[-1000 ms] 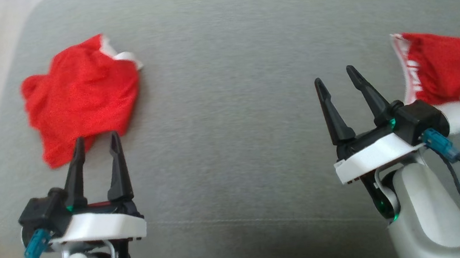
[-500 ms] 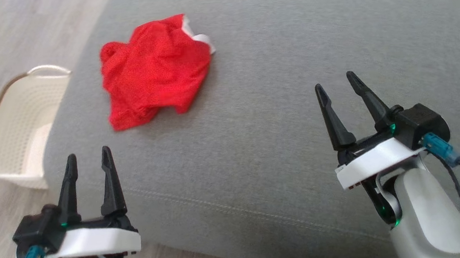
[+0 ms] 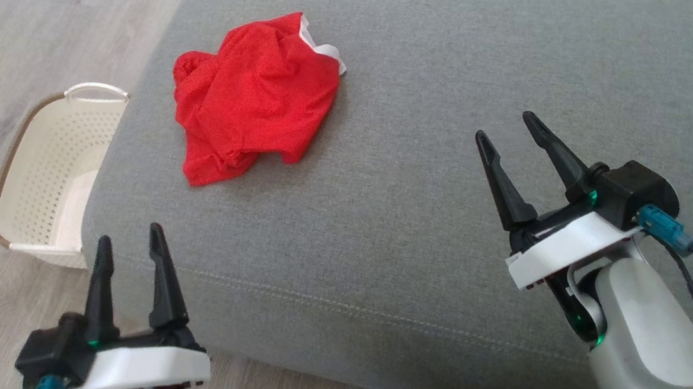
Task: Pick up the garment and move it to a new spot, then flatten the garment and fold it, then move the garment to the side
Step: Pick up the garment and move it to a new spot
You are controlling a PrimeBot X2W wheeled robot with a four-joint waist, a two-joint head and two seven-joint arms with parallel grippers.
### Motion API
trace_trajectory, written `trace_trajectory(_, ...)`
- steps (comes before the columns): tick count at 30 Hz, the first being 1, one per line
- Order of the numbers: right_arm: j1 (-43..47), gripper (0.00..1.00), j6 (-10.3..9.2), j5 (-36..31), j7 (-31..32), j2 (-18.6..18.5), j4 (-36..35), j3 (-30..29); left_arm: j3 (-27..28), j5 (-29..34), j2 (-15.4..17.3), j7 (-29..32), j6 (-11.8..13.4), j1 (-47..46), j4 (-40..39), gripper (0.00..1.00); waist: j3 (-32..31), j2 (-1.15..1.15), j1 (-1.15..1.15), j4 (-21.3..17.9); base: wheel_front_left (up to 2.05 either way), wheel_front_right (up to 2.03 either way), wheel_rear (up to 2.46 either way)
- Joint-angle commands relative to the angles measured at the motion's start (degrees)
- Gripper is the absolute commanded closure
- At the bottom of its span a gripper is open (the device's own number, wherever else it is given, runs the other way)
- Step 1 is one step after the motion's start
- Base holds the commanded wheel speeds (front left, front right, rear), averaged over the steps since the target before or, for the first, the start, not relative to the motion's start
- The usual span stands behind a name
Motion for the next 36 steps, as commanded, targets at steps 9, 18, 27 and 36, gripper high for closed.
trace_trajectory(9, -1.15, 0.00, 0.20, -1.67, 2.39, 0.11, -5.47, -0.30, 5.57, -0.80, 0.35, -0.29, -0.67, -5.28, -0.34, 0.00, 4.57, 0.00, 0.00, -1.72, 0.00, 0.00, 0.00)
trace_trajectory(18, -2.52, 0.00, 0.20, -4.48, 6.23, -1.86, -13.77, -2.59, 6.52, -0.49, 3.57, 1.20, -3.75, -16.52, 12.56, 0.00, 12.34, 0.00, 0.00, -3.20, 0.00, 0.00, 0.00)
trace_trajectory(27, -3.95, 0.00, 0.20, -5.78, 10.00, -3.74, -21.69, -2.39, 4.72, -2.75, 7.81, 9.45, -6.56, -31.61, 27.82, 0.00, 18.26, 0.00, 0.00, -5.87, 0.00, 0.00, 0.00)
trace_trajectory(36, -4.69, 0.00, 0.20, -6.20, 11.03, -3.99, -24.75, -2.59, 3.59, -3.29, 10.62, 12.62, -7.24, -41.78, 40.94, 0.00, 21.71, 0.00, 0.00, -9.11, 0.00, 0.00, 0.00)
